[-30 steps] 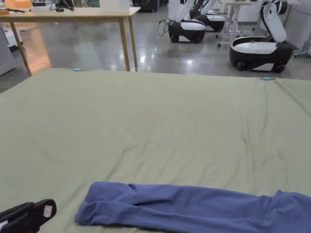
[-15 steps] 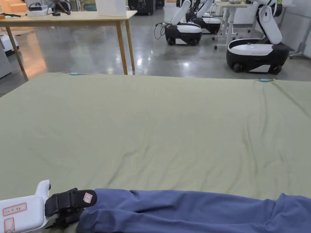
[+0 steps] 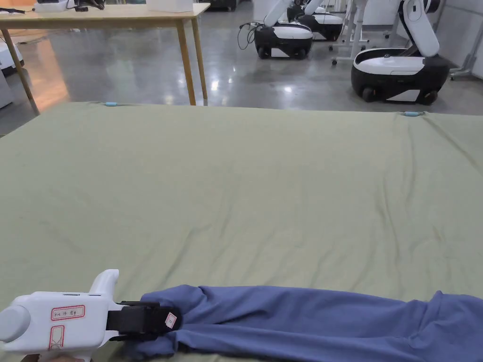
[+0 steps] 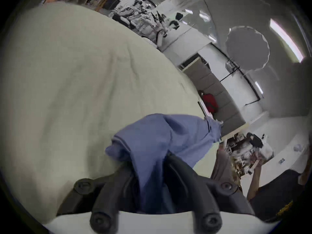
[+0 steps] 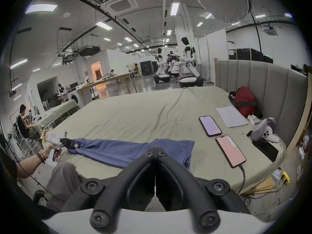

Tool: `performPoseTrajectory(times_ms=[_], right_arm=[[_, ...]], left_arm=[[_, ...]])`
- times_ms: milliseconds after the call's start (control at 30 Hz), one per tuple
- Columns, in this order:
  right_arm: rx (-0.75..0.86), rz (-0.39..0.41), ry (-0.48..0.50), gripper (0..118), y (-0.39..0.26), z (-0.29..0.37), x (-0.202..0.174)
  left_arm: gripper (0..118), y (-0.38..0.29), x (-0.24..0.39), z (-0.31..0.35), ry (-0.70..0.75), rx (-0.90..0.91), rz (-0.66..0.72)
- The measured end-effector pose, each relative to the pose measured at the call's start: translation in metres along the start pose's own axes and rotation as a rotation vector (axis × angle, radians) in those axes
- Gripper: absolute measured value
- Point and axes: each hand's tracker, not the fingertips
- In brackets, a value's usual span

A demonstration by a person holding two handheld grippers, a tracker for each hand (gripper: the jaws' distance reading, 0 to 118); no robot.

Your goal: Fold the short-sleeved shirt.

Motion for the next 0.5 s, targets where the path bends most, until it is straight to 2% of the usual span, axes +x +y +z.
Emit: performPoseTrajectory(times_ms=[200, 367, 500], right_arm=[[-0.02, -0.02, -0.011, 1, -0.003, -0.005, 0.002], [-0.023, -0.013, -0.02, 1, -0.003, -0.005, 0.0], [-0.014, -0.01, -0.017, 1, -0.003, -0.005, -0.001]], left_arm=[[11, 0.003, -0.015, 0.015, -0.073, 0.072, 0.046], [11, 0.005, -0.028, 0.053, 0.004, 0.127, 0.052], [11, 0.004, -0.053, 0.106, 0.156, 0.188, 0.124]])
